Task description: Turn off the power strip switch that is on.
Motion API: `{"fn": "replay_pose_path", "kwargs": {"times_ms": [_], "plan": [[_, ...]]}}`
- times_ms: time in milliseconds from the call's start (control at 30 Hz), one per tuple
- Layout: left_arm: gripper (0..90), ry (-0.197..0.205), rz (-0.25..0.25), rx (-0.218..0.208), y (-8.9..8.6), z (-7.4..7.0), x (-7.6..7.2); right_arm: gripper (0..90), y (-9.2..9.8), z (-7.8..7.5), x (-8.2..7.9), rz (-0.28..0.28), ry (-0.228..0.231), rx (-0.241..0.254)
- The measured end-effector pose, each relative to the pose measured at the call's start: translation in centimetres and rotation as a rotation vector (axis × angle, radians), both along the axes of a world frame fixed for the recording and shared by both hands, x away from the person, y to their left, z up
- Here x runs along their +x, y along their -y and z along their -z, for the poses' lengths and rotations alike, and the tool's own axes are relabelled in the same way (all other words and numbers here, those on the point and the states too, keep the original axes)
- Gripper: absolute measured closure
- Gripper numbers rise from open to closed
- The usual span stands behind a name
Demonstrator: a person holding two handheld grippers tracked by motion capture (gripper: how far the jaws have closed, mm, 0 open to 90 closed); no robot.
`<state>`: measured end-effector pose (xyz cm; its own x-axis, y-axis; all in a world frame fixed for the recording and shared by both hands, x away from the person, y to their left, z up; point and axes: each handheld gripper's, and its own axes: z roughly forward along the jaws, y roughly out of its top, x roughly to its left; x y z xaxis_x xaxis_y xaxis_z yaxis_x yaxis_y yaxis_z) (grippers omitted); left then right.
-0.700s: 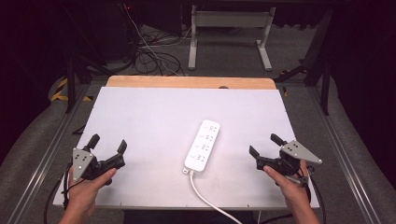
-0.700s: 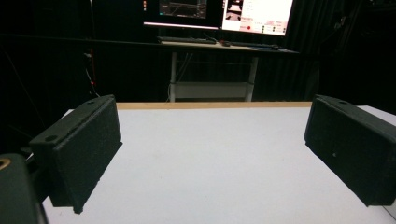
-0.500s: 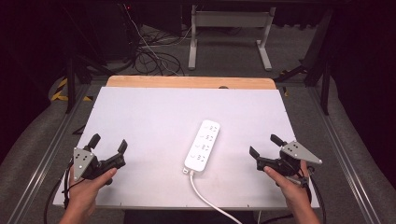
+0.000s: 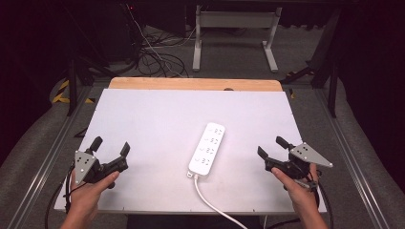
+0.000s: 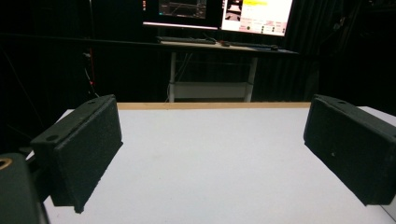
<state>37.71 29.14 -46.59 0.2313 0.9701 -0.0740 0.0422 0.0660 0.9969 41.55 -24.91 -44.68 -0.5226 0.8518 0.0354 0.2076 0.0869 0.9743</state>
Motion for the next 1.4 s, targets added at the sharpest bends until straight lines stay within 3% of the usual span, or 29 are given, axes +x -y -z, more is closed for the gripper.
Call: {"fn": "replay_pose_path", "kwargs": {"times_ms": [33,67,100,167,200,233,333,533,667,700,833,867,900,1267,1400], "plan": [[4.8,0.0,0.0,0.0,0.0,0.0,0.0,42.6,0.0,-0.1,-0.2,-0.024,-0.003,0.001],[4.8,-0.001,-0.001,0.0,0.0,0.0,0.0,42.6,0.0,-0.1,-0.2,-0.024,-0.003,0.001],[4.9,-0.001,-0.001,-0.001,0.0,0.0,0.0,55.0,0.0,-0.2,-0.3,-0.033,-0.001,0.0],[4.8,-0.003,-0.001,-0.001,0.0,0.0,0.0,59.3,0.1,-0.2,-0.3,-0.022,0.005,-0.009],[4.8,-0.004,-0.001,-0.002,0.0,0.0,0.0,67.2,0.1,-0.3,-0.3,-0.001,0.013,-0.008],[4.8,-0.006,0.0,-0.002,0.0,0.0,0.0,81.7,0.3,-0.5,-0.3,0.002,0.008,0.006],[4.9,-0.01,0.004,-0.003,0.1,0.0,0.1,89.7,0.6,-0.7,-0.3,0.006,0.021,-0.02],[5.1,-0.016,0.009,-0.001,0.1,0.0,0.1,90.0,0.6,-0.8,0.1,-0.025,-0.007,-0.045],[5.2,-0.018,0.012,-0.001,0.2,0.0,0.2,89.4,0.5,-1.3,0.6,0.0,-0.059,-0.032],[5.2,-0.019,0.012,0.0,0.1,0.1,0.2,90.0,0.3,-1.8,1.0,0.012,-0.095,-0.045],[5.2,-0.023,0.014,-0.002,0.1,0.1,0.2,90.0,-0.4,-2.9,1.2,0.037,-0.102,-0.082],[5.2,-0.024,0.014,-0.002,0.1,0.1,0.2,90.0,-0.8,-3.2,1.3,0.023,-0.131,-0.101],[5.2,-0.026,0.015,-0.001,0.1,0.1,0.2,90.0,-1.6,-3.7,1.3,0.007,-0.132,-0.141],[5.5,-0.034,0.014,-0.002,0.1,0.1,0.3,90.0,-5.9,-4.3,1.9,-0.151,-0.16,-0.157],[5.6,-0.035,0.016,-0.005,0.0,0.2,0.3,90.0,-9.0,-4.2,2.4,-0.226,-0.18,-0.188]]}}
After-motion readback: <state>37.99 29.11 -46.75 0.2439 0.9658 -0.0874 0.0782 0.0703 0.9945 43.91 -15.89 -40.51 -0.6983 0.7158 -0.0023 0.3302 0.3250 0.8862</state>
